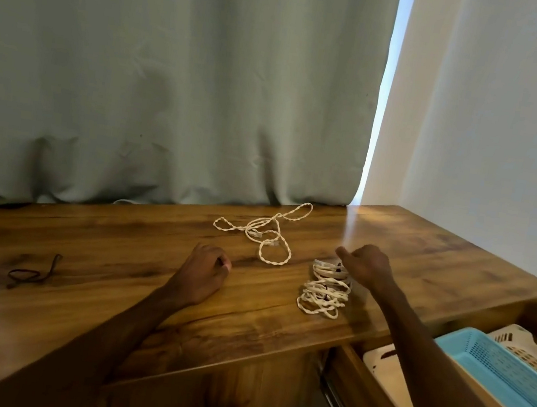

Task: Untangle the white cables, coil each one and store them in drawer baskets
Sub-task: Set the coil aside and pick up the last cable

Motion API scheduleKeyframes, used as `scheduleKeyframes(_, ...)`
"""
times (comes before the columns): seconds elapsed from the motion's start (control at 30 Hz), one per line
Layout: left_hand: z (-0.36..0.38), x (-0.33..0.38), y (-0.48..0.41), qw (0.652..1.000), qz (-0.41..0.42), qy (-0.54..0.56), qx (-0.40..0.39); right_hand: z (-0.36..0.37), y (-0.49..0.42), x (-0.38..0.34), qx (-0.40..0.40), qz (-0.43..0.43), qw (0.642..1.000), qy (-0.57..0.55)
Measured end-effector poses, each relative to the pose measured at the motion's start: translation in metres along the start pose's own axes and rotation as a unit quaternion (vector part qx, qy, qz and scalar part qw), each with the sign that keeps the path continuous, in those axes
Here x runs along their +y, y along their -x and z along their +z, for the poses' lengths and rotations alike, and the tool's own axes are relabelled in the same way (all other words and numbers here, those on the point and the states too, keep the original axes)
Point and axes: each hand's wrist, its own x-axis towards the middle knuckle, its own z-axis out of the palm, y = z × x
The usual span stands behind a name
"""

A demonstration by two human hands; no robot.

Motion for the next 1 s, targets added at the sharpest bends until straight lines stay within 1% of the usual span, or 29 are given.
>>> scheduleKeyframes(0.1,-0.004,-0.014,-0.006,1.000,0.002,-0.011,0.012,0.008,-0.002,-0.016,0.006,-0.038,0.999,0.024)
scheduleKeyframes(0.23,-0.013,-0.032,-0.010,0.999,-0.001,-0.016,0.032,0.027,-0.002,-0.046,0.052,-0.093,0.994,0.036)
scheduleKeyframes(0.3,-0.021,-0.044,-0.011,0.999,-0.009,-0.024,0.035,0.039,-0.003,-0.065,0.060,-0.128,0.989,0.049)
scheduleKeyframes(0.37,-0.030,-0.055,-0.011,0.999,-0.017,-0.031,0.033,0.051,-0.004,-0.083,0.039,-0.146,0.986,0.068)
scheduleKeyframes(0.47,-0.043,-0.072,-0.009,0.999,-0.024,-0.036,0.031,0.071,-0.015,-0.104,-0.012,-0.158,0.982,0.099)
scheduleKeyframes(0.57,-0.055,-0.097,-0.006,0.998,-0.045,-0.041,0.029,0.090,-0.036,-0.119,-0.029,-0.141,0.984,0.106)
scheduleKeyframes(0.67,-0.061,-0.112,-0.005,0.996,-0.061,-0.031,0.048,0.104,-0.052,-0.127,-0.054,-0.115,0.984,0.121)
scheduleKeyframes(0.73,-0.061,-0.114,-0.006,0.997,-0.054,-0.024,0.048,0.112,-0.057,-0.129,-0.091,-0.118,0.975,0.164)
scheduleKeyframes(0.8,-0.060,-0.112,-0.007,0.998,-0.042,-0.022,0.040,0.118,-0.057,-0.130,-0.106,-0.124,0.968,0.190)
scheduleKeyframes(0.9,-0.059,-0.113,-0.007,0.998,-0.047,-0.013,0.033,0.129,-0.052,-0.138,-0.115,-0.112,0.973,0.165)
scheduleKeyframes(1.0,-0.057,-0.109,-0.009,0.998,-0.056,0.002,0.020,0.146,-0.033,-0.154,-0.159,-0.135,0.973,0.103)
